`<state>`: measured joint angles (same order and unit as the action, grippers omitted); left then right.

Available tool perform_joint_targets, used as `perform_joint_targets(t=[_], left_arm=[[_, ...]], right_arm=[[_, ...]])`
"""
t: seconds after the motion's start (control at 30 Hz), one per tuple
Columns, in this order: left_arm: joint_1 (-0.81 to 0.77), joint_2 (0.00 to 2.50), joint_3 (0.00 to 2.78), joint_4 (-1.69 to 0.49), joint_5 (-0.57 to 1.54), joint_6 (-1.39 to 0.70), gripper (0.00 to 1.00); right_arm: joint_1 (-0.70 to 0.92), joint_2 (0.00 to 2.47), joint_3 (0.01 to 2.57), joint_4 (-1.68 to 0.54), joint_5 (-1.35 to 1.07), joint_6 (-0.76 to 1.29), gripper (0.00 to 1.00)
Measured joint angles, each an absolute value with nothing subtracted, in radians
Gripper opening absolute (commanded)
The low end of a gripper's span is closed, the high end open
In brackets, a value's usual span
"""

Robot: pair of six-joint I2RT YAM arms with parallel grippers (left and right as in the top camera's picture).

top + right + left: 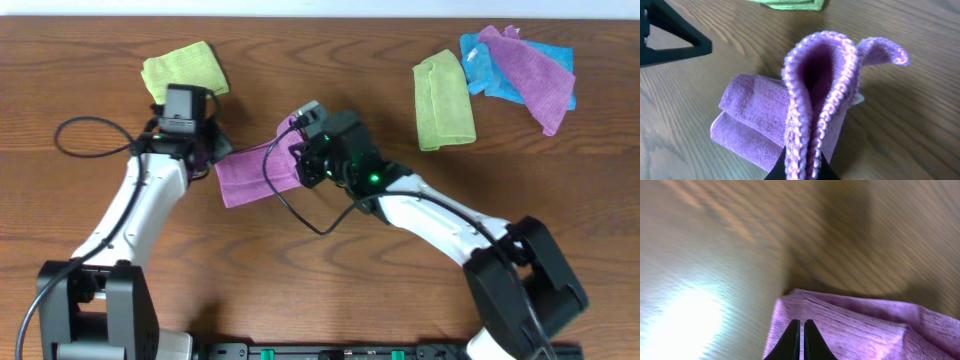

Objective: Fold the cloth
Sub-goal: 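Fold the strip's right end leftward with the right gripper over the left end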

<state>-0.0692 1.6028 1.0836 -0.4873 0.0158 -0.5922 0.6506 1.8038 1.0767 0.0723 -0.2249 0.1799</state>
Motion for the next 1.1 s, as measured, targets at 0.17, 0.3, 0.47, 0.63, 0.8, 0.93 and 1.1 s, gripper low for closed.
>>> perform_joint_targets(t=[0.17, 0.3, 0.47, 0.63, 0.8, 0.93, 1.1], left_arm=[[0.007, 1.602, 1.084, -0.498, 0.014, -0.559, 0.06], [0.048, 1.602, 1.084, -0.518, 0.014, -0.54, 0.06], [0.078, 1.602, 1.084, -0.529, 0.013, -0.519, 0.06], [0.091, 1.603, 1.084, -0.536, 0.011, -0.515, 0.06], [0.102, 1.603, 1.084, -0.553, 0.01, -0.508, 0.06], [0.105, 1.603, 1.084, -0.574, 0.004, -0.495, 0.06], [0.111, 1.602, 1.084, -0.576, -0.008, -0.493, 0.06]], right_arm=[[0.693, 1.886, 1.157, 0.034, -0.223, 0.167, 0.01], [0.729, 1.934, 1.222, 0.014, -0.221, 0.152, 0.01], [0.764, 1.991, 1.296, -0.01, -0.219, 0.139, 0.01], [0.789, 2.038, 1.317, -0.019, -0.215, 0.124, 0.01], [0.807, 2.051, 1.319, -0.02, -0.215, 0.112, 0.01], [0.818, 2.051, 1.341, -0.031, -0.215, 0.099, 0.01], [0.835, 2.051, 1.4, -0.073, -0.211, 0.077, 0.01]])
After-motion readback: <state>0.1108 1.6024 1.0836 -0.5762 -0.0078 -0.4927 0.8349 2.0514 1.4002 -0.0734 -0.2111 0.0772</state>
